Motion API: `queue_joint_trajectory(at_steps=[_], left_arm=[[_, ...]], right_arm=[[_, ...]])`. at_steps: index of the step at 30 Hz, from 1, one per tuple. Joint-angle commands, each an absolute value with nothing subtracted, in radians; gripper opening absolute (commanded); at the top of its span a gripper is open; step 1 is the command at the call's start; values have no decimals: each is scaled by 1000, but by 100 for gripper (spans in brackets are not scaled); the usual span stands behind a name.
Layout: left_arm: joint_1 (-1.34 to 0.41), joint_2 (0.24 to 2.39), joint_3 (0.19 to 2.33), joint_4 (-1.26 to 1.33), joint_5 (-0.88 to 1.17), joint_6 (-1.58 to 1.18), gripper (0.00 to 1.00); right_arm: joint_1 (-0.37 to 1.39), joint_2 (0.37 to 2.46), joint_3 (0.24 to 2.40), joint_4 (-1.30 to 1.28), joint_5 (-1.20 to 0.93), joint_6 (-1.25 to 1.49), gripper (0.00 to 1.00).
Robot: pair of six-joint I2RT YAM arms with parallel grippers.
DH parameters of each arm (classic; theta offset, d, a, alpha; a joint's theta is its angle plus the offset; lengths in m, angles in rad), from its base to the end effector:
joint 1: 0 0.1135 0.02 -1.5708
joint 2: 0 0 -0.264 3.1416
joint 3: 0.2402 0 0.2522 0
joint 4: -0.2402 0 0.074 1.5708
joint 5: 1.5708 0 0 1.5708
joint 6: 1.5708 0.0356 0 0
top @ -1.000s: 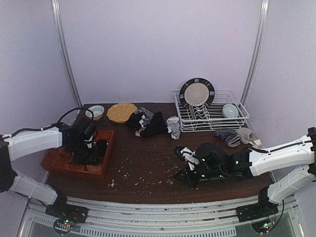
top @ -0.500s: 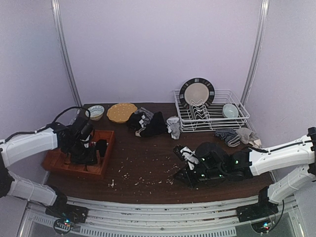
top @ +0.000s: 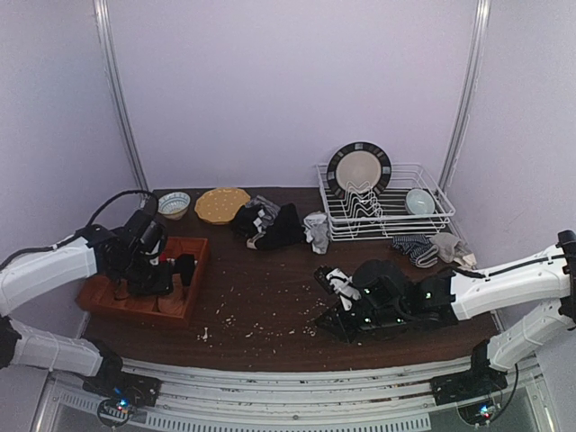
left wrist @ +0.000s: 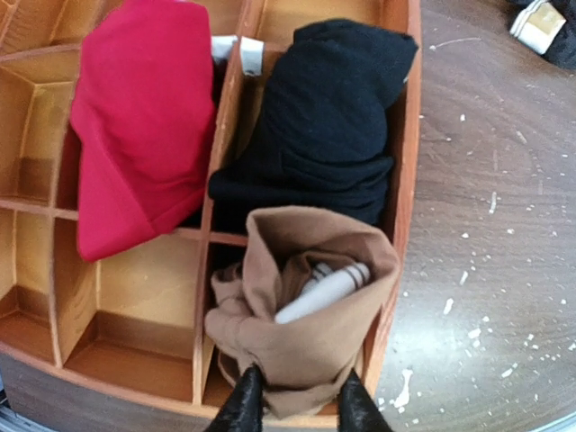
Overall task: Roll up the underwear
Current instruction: Adjust the underwear in the storage box.
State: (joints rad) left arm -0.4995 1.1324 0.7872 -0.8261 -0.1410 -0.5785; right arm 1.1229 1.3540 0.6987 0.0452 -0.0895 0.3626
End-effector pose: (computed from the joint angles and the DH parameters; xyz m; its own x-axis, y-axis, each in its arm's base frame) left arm 0.1790 -0.0920 0.2255 -0.9102 -0.1200 -0.3965 -0.0853 0.9909 -0.1043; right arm 0.1200 0.2571 0.2069 -0.5617 -0.3533 -0.7481 -0.7810 0.5247 0.3386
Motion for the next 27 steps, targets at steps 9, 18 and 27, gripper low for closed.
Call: queue_joint_trajectory(at_steps=[9, 18, 27], left_arm=[[-502, 1289, 686, -621, -152, -593, 9], [-503, 1376, 631, -518, -117, -617, 7], [-503, 1402, 644, -526, -111, -601, 12]], right_arm=[[1121, 1350, 719, 11, -69, 359, 11], [1119, 1359, 727, 6, -64, 361, 11], [1119, 1367, 744, -5, -60, 360, 11]])
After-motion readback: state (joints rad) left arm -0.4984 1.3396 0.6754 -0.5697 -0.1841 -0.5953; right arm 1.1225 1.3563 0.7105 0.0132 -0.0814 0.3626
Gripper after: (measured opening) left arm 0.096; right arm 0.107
